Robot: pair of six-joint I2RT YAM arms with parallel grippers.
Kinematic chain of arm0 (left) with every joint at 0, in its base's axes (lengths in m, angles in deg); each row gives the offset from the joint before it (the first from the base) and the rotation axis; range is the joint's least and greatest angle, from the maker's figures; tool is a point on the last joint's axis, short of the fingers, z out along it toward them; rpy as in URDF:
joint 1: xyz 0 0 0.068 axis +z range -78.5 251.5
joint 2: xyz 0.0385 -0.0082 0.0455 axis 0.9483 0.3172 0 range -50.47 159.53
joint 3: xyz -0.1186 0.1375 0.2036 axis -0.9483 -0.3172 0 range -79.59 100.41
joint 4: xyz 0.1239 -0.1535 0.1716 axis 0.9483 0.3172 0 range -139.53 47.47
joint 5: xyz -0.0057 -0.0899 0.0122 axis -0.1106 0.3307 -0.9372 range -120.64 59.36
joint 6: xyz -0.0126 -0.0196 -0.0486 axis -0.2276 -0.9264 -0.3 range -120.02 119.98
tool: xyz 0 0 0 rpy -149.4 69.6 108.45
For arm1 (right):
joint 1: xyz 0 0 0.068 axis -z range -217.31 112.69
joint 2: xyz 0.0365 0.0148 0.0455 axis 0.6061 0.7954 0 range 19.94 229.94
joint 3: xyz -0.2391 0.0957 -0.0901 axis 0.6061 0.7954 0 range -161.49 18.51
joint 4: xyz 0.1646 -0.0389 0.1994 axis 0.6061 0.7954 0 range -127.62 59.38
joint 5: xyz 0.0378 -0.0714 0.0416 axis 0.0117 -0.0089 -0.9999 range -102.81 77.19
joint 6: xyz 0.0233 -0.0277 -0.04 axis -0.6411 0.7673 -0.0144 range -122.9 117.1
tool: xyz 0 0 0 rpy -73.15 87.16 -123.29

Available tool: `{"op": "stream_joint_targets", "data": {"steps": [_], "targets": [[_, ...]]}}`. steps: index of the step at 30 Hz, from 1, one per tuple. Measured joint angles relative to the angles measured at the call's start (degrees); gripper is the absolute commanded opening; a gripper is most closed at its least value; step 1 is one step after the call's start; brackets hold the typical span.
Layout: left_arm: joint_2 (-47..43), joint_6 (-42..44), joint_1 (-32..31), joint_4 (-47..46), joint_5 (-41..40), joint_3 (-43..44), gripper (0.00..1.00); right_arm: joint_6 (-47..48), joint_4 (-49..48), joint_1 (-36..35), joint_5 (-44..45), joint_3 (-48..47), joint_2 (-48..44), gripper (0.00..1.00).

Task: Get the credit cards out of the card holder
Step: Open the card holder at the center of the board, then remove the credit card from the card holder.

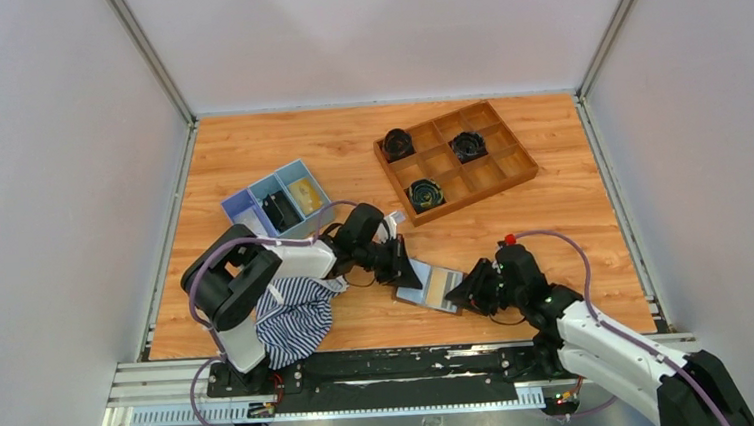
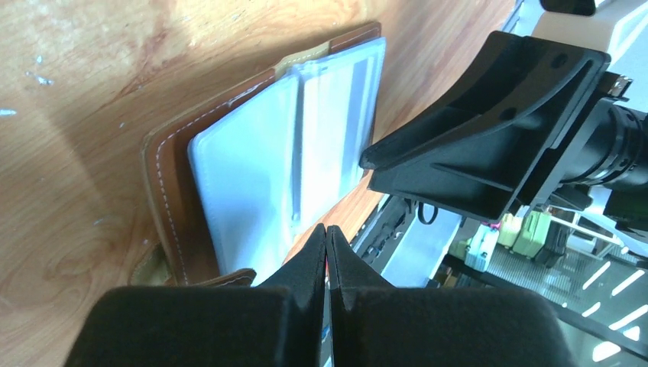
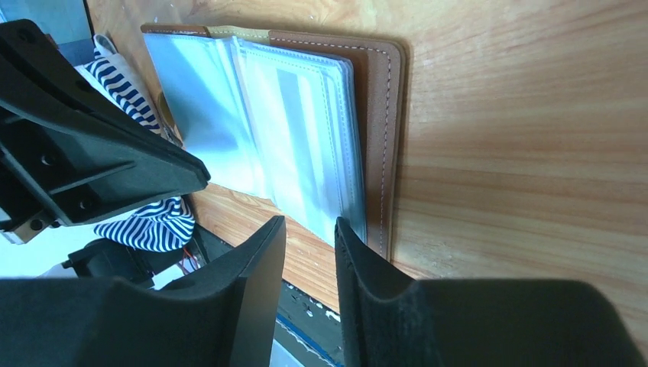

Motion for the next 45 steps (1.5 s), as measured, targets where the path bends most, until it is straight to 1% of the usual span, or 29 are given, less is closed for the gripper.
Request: {"op": "stream_joint_targets", "data": {"steps": [5, 8, 12, 16, 20, 25, 27, 29, 31, 34, 36, 40, 45], "targets": [[-0.2, 0.0, 0.0, -0.2, -0.5, 0.7, 0.00, 0.9, 0.8, 0.0, 0.3, -1.9, 2.6, 0.36], [0.4, 0.0, 0.0, -0.3, -0.8, 0.9, 0.00, 1.5, 1.0, 0.0, 0.3, -3.0, 4.0, 0.38], [1.7, 0.0, 0.0, -0.3, -1.4, 0.8, 0.00, 2.1, 0.5, 0.0, 0.3, -3.4, 5.1, 0.38], [2.8, 0.0, 0.0, -0.3, -2.1, -0.1, 0.00, 2.2, -1.6, 0.1, -0.2, -4.3, 8.6, 0.38], [3.0, 0.1, 0.0, -0.2, -2.3, -0.6, 0.00, 2.9, -6.3, 0.2, -2.8, -5.1, 13.3, 0.38], [2.8, 0.3, 0.0, 0.0, -2.6, -0.6, 0.00, 6.0, -6.7, 0.3, -5.1, -8.9, 17.2, 0.38], [1.6, 1.3, 0.1, 1.8, -3.4, -0.5, 0.00, 7.1, -6.2, 0.3, -5.0, -10.1, 16.5, 0.38], [-0.5, 3.7, 0.2, 7.7, -5.9, 1.0, 0.00, 7.9, -5.3, 0.5, -4.4, -10.7, 15.0, 0.38], [-2.1, 7.0, 0.3, 14.6, -9.2, 4.4, 0.00, 8.4, -4.3, 0.7, -3.6, -10.6, 14.0, 0.38], [-3.2, 11.4, 0.8, 21.2, -12.7, 9.6, 0.00, 8.7, -3.0, 0.9, -2.4, -10.6, 13.8, 0.38], [-3.2, 13.0, 0.9, 23.0, -13.7, 10.9, 0.00, 8.8, -2.4, 0.9, -2.0, -10.5, 14.1, 0.38], [-1.4, 14.6, 1.1, 25.3, -14.3, 10.7, 0.00, 9.2, -2.2, 0.9, -1.8, -10.5, 16.2, 0.38], [0.8, 14.7, 1.2, 25.9, -13.5, 9.9, 0.00, 9.6, -3.1, 0.9, -2.5, -10.5, 18.9, 0.38]]}}
